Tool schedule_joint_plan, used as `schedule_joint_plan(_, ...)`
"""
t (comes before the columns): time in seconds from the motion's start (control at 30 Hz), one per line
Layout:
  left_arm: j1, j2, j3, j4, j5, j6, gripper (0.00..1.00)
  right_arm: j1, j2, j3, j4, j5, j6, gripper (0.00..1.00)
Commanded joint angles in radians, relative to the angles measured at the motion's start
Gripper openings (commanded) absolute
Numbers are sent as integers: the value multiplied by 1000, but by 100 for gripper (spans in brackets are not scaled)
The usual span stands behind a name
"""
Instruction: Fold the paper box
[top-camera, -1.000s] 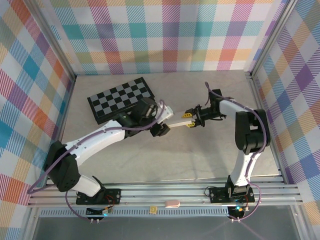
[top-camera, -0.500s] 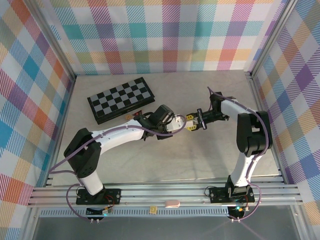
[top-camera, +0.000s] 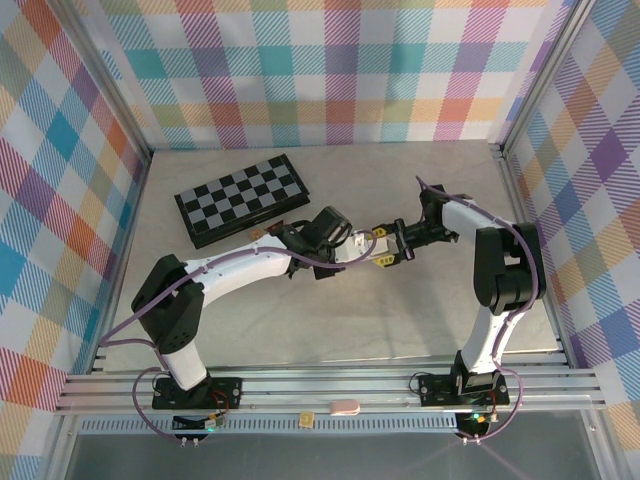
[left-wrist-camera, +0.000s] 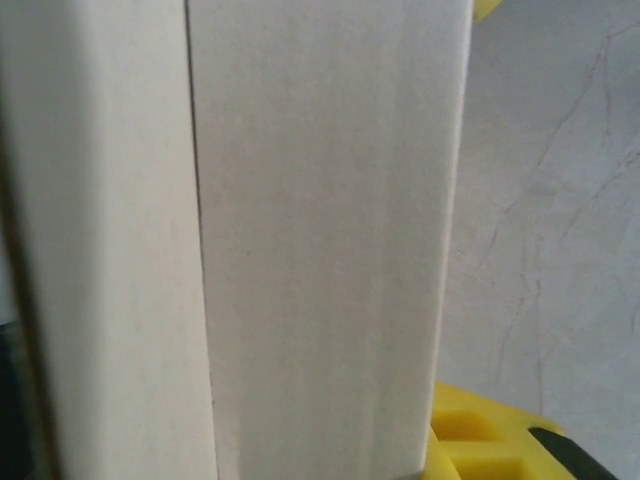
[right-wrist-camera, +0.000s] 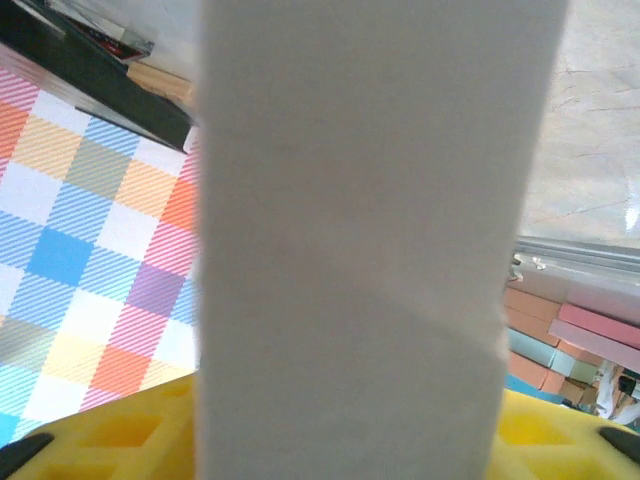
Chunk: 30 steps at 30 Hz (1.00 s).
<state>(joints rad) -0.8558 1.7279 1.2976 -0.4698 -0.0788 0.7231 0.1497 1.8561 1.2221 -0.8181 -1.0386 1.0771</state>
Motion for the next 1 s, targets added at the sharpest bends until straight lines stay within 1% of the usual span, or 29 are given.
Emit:
schedule_joint_plan(0.0,-11,-10,51,-119,43,0,32,-6,-40,69,-79,73,-44,60)
schedule_joint_plan(0.07,-10,-5,73,-185,45,1,31,-20,-75,117,-124,142,-96,65)
schedule_joint_plan(0.13,-6,-5,89,-241,57,-2,31,-39,-119,142,-147,204,-135,67)
schedule_joint_plan(0.2,0,-5,109,-296,72,-5,30,-58,-175,145,-146,267,-173,68)
schedule_joint_plan(0.3,17,12,160,-391,102,-7,29,-67,-263,169,-160,412,-281,68)
schedule_joint_plan(0.33,24,28,183,-433,121,-4,29,-64,-295,174,-153,467,-327,67)
schedule_joint_plan(0.4,35,64,220,-486,150,-5,29,-42,-358,159,-104,564,-441,59)
schedule_joint_plan(0.47,44,83,219,-500,161,6,31,-11,-428,107,-23,646,-560,52)
schedule_joint_plan(0.5,45,89,219,-501,154,9,31,7,-456,78,12,679,-601,51)
schedule_joint_plan(0.6,50,106,233,-507,158,10,31,66,-534,-8,120,715,-760,44)
schedule_joint_plan(0.67,52,114,236,-509,157,11,32,114,-558,-33,131,739,-879,41)
schedule_joint_plan(0.73,53,124,238,-509,151,11,32,153,-555,-30,89,746,-985,38)
schedule_joint_plan(0.83,56,132,241,-507,146,7,33,183,-515,-2,-7,757,-1057,33)
schedule_joint_plan(0.97,64,134,247,-500,150,-2,34,206,-483,17,-78,767,-1116,35)
